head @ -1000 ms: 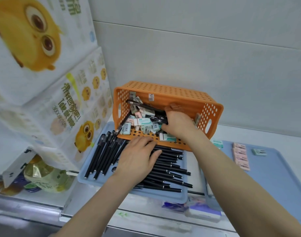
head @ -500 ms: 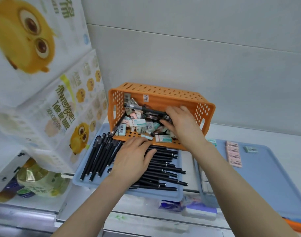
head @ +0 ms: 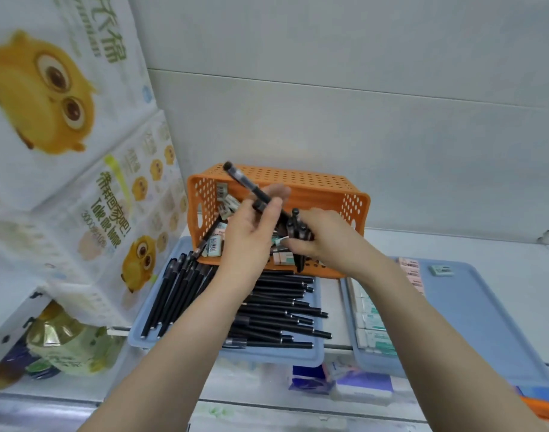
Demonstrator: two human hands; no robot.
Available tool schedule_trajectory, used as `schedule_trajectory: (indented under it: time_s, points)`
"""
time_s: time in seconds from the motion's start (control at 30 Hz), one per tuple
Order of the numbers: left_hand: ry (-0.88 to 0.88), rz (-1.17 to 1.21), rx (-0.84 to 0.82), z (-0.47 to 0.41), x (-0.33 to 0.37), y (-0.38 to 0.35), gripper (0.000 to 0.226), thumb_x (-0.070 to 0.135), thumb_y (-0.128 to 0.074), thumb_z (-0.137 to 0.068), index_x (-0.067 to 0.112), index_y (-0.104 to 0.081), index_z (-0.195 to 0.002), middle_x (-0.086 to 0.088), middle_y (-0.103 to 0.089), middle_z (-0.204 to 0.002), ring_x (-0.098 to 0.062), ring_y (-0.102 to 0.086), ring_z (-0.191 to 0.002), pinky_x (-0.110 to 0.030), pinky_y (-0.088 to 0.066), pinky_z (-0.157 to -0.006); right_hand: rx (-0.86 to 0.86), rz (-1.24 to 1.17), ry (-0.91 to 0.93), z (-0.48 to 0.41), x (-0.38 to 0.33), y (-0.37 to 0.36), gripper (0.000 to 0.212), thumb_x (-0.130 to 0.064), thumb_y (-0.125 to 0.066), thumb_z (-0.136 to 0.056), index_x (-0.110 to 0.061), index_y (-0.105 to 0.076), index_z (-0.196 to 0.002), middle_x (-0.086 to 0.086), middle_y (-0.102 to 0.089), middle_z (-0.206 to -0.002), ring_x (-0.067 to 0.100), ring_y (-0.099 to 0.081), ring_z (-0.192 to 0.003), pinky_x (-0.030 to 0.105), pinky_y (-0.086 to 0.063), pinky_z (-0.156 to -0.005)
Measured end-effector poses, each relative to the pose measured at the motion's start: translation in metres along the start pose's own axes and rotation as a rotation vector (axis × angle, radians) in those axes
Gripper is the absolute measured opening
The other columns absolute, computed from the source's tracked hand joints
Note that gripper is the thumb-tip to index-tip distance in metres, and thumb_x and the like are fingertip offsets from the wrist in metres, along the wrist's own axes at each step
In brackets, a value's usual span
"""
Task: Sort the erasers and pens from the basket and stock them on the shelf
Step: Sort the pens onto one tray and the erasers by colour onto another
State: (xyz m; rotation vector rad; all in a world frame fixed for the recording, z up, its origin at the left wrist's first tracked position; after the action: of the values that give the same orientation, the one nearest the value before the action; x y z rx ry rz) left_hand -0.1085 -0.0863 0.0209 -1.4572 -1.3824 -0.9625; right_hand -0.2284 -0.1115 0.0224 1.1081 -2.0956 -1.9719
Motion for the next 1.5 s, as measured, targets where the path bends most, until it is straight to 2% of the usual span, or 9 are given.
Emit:
schedule_trajectory:
  time_s: [0.13,0.33,0.47,0.63,0.9,1.1,1.27,1.4,1.5]
  points:
    - [0.028,0.204,0.155,-0.008,0.003,0.005,0.016,0.019,-0.041,-0.103,0.012,-0.055,-0.102,-0.003,-0.072,-0.107,-0.017,-0.065,-0.109,-0.044,-0.048,-0.102,0.135,-0.238,-0.086,0.007,0.016,0.006,0.023,-0.027,-0.067,-0.089,-0.029,-0.062,-0.111,-0.01,-0.067,-0.091,0.004,-0.064,-0.076,0.022,-0.051,-0.071]
    - [-0.147,0.266,0.318,-0.014,0.015,0.041,0.015,0.022,-0.036,-0.104,0.019,-0.051,-0.099,0.007,-0.053,-0.072,-0.013,-0.054,-0.071,-0.03,-0.049,-0.075,0.293,-0.638,-0.248,0.023,0.042,0.022,0.005,-0.015,-0.068,-0.088,-0.01,-0.069,-0.091,0.006,-0.073,-0.086,0.019,-0.071,-0.072,0.032,-0.057,-0.064]
    - [-0.053,-0.168,0.057,-0.009,0.011,0.012,0.013,0.024,-0.043,-0.101,0.028,-0.055,-0.106,0.014,-0.059,-0.081,-0.004,-0.055,-0.074,-0.028,-0.047,-0.076,0.304,-0.856,-0.189,0.022,0.029,0.036,0.007,-0.013,-0.069,-0.089,-0.006,-0.066,-0.091,0.012,-0.074,-0.084,0.036,-0.067,-0.07,0.034,-0.056,-0.063]
    - [-0.009,-0.413,-0.18,0.006,-0.003,-0.022,0.023,0.031,-0.05,-0.099,0.032,-0.048,-0.122,0.018,-0.063,-0.101,0.007,-0.06,-0.091,-0.007,-0.044,-0.072,0.309,-0.926,-0.167,0.017,0.01,0.035,0.004,-0.015,-0.062,-0.094,-0.015,-0.062,-0.091,0.008,-0.072,-0.08,0.02,-0.068,-0.064,0.025,-0.053,-0.055]
    - [-0.094,-0.55,-0.312,0.01,-0.008,-0.027,0.032,0.037,-0.05,-0.098,0.037,-0.045,-0.129,0.012,-0.061,-0.12,-0.001,-0.053,-0.112,-0.027,-0.046,-0.095,0.413,-0.74,-0.143,0.023,0.014,0.036,0.041,-0.032,-0.06,-0.096,-0.031,-0.044,-0.133,0.0,-0.058,-0.106,0.01,-0.063,-0.088,0.023,-0.054,-0.072]
    - [-0.013,-0.402,-0.423,0.007,-0.004,-0.034,0.038,0.037,-0.059,-0.093,0.042,-0.043,-0.127,0.035,-0.048,-0.121,0.023,-0.043,-0.113,0.002,-0.032,-0.089,0.476,-0.713,-0.002,0.015,-0.008,0.047,0.023,-0.015,-0.065,-0.092,-0.019,-0.057,-0.113,-0.01,-0.059,-0.083,0.005,-0.057,-0.077,0.025,-0.052,-0.071]
    - [0.0,-0.477,-0.414,0.0,-0.008,-0.03,0.013,0.023,-0.053,-0.097,0.027,-0.053,-0.11,0.017,-0.062,-0.1,0.01,-0.055,-0.1,-0.009,-0.041,-0.086,0.502,-0.608,-0.019,0.011,-0.011,0.046,0.025,-0.023,-0.069,-0.089,-0.022,-0.059,-0.111,-0.02,-0.06,-0.087,-0.001,-0.059,-0.077,0.021,-0.05,-0.067]
    - [-0.024,-0.501,-0.376,-0.002,-0.009,-0.025,0.015,0.027,-0.051,-0.097,0.025,-0.054,-0.112,-0.002,-0.066,-0.099,-0.015,-0.06,-0.094,-0.035,-0.049,-0.086,0.492,-0.463,0.044,0.007,-0.015,0.051,0.032,-0.026,-0.05,-0.101,-0.025,-0.054,-0.133,-0.01,-0.057,-0.125,0.002,-0.053,-0.117,0.022,-0.044,-0.097]
    - [-0.044,-0.441,-0.352,-0.003,-0.007,-0.021,0.021,0.027,-0.054,-0.097,0.024,-0.054,-0.118,0.0,-0.067,-0.102,-0.011,-0.064,-0.093,-0.037,-0.052,-0.088,0.461,-0.382,0.109,0.005,-0.02,0.051,0.032,-0.019,-0.04,-0.105,-0.016,-0.063,-0.126,-0.006,-0.061,-0.124,0.002,-0.053,-0.119,0.024,-0.042,-0.102]
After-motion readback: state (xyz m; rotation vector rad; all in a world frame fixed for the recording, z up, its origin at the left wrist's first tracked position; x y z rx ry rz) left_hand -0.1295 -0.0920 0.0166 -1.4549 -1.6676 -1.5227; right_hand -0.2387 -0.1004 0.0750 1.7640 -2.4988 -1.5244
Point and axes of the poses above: each hand's wrist, its own z-axis away from the middle knuckle, its own y-axis out of the back of the hand, x = y × z, the point moved 7 cm from there along -z, towards the middle knuckle
